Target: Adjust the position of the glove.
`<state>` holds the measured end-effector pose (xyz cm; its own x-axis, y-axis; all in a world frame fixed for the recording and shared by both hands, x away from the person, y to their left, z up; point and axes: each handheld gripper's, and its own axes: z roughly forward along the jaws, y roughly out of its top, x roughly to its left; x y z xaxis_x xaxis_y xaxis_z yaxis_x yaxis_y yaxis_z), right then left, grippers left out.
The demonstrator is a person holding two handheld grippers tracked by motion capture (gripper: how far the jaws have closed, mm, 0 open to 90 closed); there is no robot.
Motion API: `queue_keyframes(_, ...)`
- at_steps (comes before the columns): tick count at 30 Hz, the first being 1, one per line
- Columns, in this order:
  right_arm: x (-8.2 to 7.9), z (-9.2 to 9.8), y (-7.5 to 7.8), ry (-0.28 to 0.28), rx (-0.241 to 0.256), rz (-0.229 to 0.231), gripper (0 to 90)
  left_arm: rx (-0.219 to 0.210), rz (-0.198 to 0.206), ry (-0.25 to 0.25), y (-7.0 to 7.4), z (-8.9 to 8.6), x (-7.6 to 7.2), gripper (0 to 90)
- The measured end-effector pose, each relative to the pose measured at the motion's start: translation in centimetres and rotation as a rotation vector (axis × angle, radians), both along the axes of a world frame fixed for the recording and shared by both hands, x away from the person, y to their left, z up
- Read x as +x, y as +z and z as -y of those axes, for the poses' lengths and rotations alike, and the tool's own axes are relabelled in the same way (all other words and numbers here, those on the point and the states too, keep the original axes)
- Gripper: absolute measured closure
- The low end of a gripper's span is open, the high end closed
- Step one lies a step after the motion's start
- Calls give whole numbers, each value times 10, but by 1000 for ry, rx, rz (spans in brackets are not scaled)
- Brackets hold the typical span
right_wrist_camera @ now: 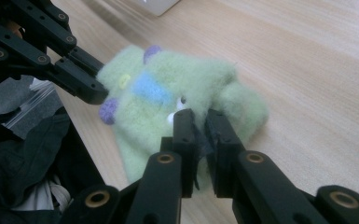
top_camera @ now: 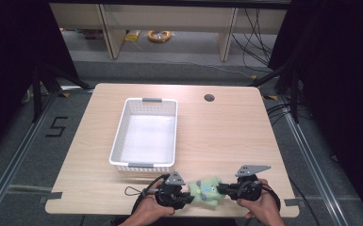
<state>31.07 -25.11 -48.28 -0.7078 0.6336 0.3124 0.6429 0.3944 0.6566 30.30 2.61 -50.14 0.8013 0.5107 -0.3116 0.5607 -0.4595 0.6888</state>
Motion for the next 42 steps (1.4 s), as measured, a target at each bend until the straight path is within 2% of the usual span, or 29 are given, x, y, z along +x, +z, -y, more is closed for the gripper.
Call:
queue_keyframes(1,1,1,0,-1,-11,19,814,-1,-8,-1,0,0,0,810)
queue_keyframes(3,-2,-2,1,-11,-5,3,762,-11,-13,12,0,-1,0,768)
queue_keyframes(5,-1,-2,4,-25,-12,11,645,-18,-13,17,3,-4,1,701)
queue_keyframes(7,-2,-2,8,-52,-8,13,606,-20,10,32,9,-8,3,656)
queue_keyframes(8,0,1,9,-46,-12,54,574,-23,15,48,12,-10,4,633)
queue_keyframes(10,1,3,13,-89,2,73,515,-43,7,90,16,-14,7,561)
queue_keyframes(11,0,4,15,-119,23,55,499,-41,6,103,15,-15,9,542)
queue_keyframes(12,3,7,15,-120,12,70,484,-43,-9,134,14,-15,11,514)
queue_keyframes(14,4,7,12,-156,45,10,457,-42,-36,149,11,-14,13,478)
queue_keyframes(15,4,7,10,-175,29,-3,450,-43,-59,161,8,-11,14,458)
queue_keyframes(17,9,7,3,-144,44,1,441,-47,-78,166,4,-8,15,436)
queue_keyframes(19,10,4,1,-138,46,-20,440,-48,-96,163,3,-4,16,425)
queue_keyframes(20,10,3,0,-144,29,-14,440,-48,-107,144,3,-2,17,417)
queue_keyframes(21,10,2,-1,-134,33,-16,443,-57,-131,153,1,0,17,410)
queue_keyframes(23,10,1,-3,-136,17,-24,442,-72,-140,178,-2,4,17,407)
queue_keyframes(24,9,0,-4,-156,20,-63,442,-56,-149,159,-2,4,18,408)
queue_keyframes(25,11,2,-7,-143,7,-50,443,-48,-150,166,-4,5,18,413)
queue_keyframes(26,12,2,-10,-142,16,-61,444,-51,-161,156,-5,7,19,414)
queue_keyframes(28,13,2,-14,-144,27,-99,460,-19,-159,142,-6,9,19,418)
queue_keyframes(30,12,1,-14,-180,27,-132,460,-17,-162,142,-5,10,20,427)
queue_keyframes(31,14,4,-16,-161,22,-115,460,-25,-162,145,-5,11,21,427)
queue_keyframes(33,15,4,-19,-158,47,-131,463,-40,-158,139,-7,11,21,436)
queue_keyframes(34,15,4,-21,-159,60,-138,463,-21,-142,146,-6,12,20,442)
queue_keyframes(35,15,4,-22,-159,55,-138,463,-22,-147,126,-6,11,20,446)
queue_keyframes(37,13,2,-22,-171,88,-187,479,-36,-128,141,-8,14,18,461)
queue_keyframes(38,14,3,-23,-160,90,-180,482,-17,-132,119,-7,12,19,471)
queue_keyframes(39,14,3,-23,-159,93,-181,487,-22,-132,120,-7,13,18,483)
queue_keyframes(40,15,5,-24,-151,76,-158,503,-25,-134,118,-8,13,19,500)
queue_keyframes(42,15,5,-26,-132,107,-168,538,-31,-129,119,-9,13,18,537)
